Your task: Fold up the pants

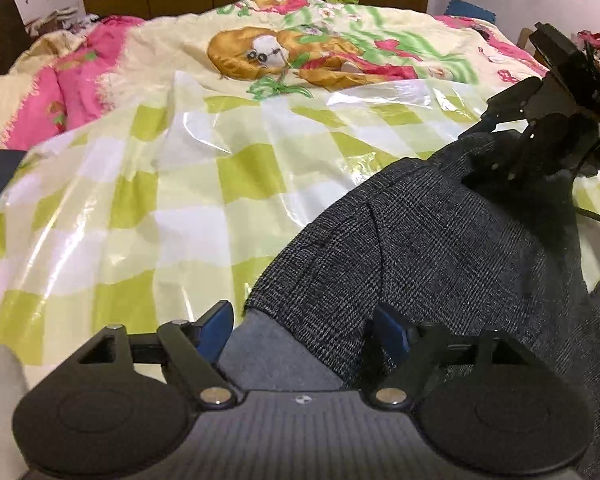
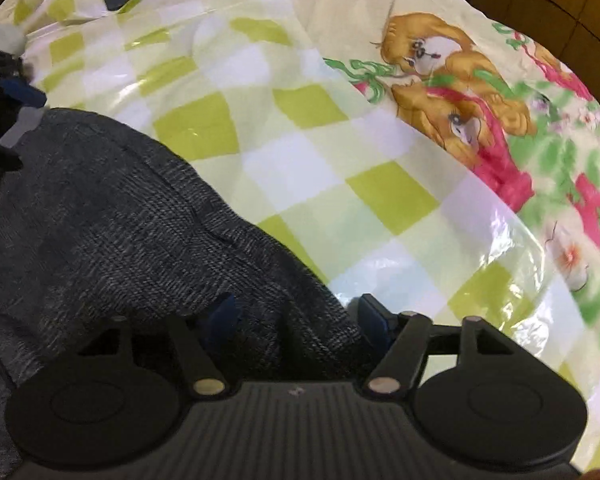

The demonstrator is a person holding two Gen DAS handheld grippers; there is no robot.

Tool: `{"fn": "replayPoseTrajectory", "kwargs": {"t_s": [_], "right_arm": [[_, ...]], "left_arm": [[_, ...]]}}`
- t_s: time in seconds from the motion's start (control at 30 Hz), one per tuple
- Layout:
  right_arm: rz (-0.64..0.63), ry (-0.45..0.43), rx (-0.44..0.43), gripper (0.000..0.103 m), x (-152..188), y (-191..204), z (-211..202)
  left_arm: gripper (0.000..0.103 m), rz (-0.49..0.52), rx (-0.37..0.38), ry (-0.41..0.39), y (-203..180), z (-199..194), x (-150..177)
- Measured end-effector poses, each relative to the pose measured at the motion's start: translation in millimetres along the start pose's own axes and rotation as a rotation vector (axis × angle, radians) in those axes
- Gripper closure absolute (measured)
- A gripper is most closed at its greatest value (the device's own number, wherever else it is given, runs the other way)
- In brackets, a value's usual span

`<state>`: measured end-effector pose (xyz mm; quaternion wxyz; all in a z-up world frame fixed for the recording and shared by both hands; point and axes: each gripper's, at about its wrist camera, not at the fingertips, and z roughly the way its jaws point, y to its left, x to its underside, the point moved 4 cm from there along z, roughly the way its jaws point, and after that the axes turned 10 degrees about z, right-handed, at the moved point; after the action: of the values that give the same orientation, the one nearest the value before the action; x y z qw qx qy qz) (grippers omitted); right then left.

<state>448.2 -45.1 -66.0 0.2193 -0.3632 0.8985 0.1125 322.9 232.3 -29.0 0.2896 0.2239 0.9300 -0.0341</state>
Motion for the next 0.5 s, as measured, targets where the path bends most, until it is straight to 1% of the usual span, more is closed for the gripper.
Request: {"fn": "replayPoseTrajectory", "kwargs": {"t_s": [0.07, 0.1, 0.13, 0.17, 0.2, 0.23, 0.27, 0.3, 0.33, 0.4, 0.47, 0.5], "right_arm": [[0.043, 0.001, -0.005, 0.039, 1, -3, -2], [0.047, 0.002, -0.003, 0.052, 2, -4, -4], [0.051, 0.008, -0.006, 0.067, 5, -4, -7], [0.058, 0.016, -0.01, 0.075, 6, -4, -8], [0.065, 0.024, -0.014, 0.089, 8, -4, -10], [0.065, 0.029, -0.012, 0.094, 8, -2, -12], [0.062, 0.028, -0.001, 0.095, 11, 0, -15], [0.056, 0.029, 0.009, 0.097, 12, 3, -17], [0.05, 0.029, 0.02, 0.097, 12, 5, -18], [0.055, 0.009, 0.047, 0.098, 14, 9, -28], [0.078, -0.027, 0.051, 0.098, 14, 13, -45], [0.081, -0.044, 0.046, 0.098, 16, 16, -57]], "left_arm": [[0.012, -0.001, -0.008, 0.036, 4, 11, -2], [0.012, -0.002, -0.016, 0.052, 7, 15, -2], [0.013, -0.005, -0.011, 0.065, 10, 18, -1], [0.013, -0.018, -0.001, 0.071, 12, 19, 0], [0.015, -0.032, 0.003, 0.075, 13, 20, 1], [0.02, -0.031, -0.006, 0.081, 12, 21, 1], [0.023, -0.009, -0.024, 0.087, 8, 20, 1], [0.033, 0.019, -0.035, 0.09, 3, 18, 0], [0.048, 0.046, -0.049, 0.091, -2, 16, -1], [0.057, 0.071, -0.085, 0.085, -5, 9, -5], [0.08, 0.079, -0.102, 0.066, -7, -3, -6], [0.08, 0.084, -0.113, 0.057, -7, -9, -7]]}}
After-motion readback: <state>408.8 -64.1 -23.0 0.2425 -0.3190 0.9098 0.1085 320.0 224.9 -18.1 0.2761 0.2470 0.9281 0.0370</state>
